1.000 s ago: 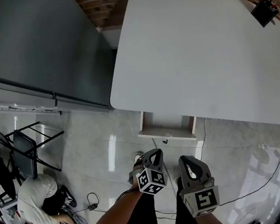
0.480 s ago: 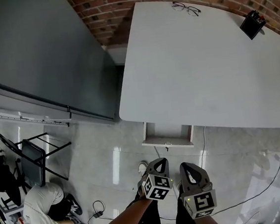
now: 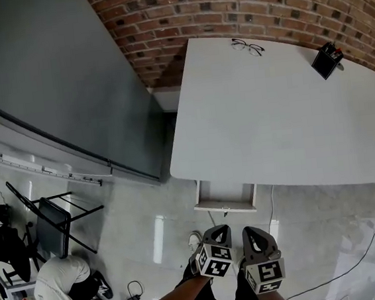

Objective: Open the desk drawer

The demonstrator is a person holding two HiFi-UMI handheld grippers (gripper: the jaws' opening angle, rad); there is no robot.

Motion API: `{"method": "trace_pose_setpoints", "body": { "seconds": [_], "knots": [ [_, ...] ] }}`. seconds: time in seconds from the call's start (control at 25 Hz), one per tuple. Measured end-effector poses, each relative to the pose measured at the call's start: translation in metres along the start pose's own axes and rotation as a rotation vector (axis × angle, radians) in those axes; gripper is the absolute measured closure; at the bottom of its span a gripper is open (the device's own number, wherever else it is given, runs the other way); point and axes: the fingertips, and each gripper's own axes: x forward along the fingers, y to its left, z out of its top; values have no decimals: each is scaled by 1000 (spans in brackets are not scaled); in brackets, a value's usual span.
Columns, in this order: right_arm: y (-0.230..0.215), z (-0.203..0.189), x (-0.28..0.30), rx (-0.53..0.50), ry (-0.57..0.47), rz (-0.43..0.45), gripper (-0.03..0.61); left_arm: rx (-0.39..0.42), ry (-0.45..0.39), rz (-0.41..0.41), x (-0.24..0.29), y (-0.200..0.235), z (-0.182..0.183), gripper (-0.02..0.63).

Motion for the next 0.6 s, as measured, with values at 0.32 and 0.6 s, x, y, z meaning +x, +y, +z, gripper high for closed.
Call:
{"method": "trace_pose_setpoints", "body": {
  "seconds": [0.32, 0.6],
  "knots": [
    [-1, 33, -34, -42, -21, -16, 563, -61, -18, 13, -47, -10, 24, 606],
    [3, 56, -68, -71, -29, 5, 563, -94, -45, 21, -78, -28, 53, 606]
  ]
}}
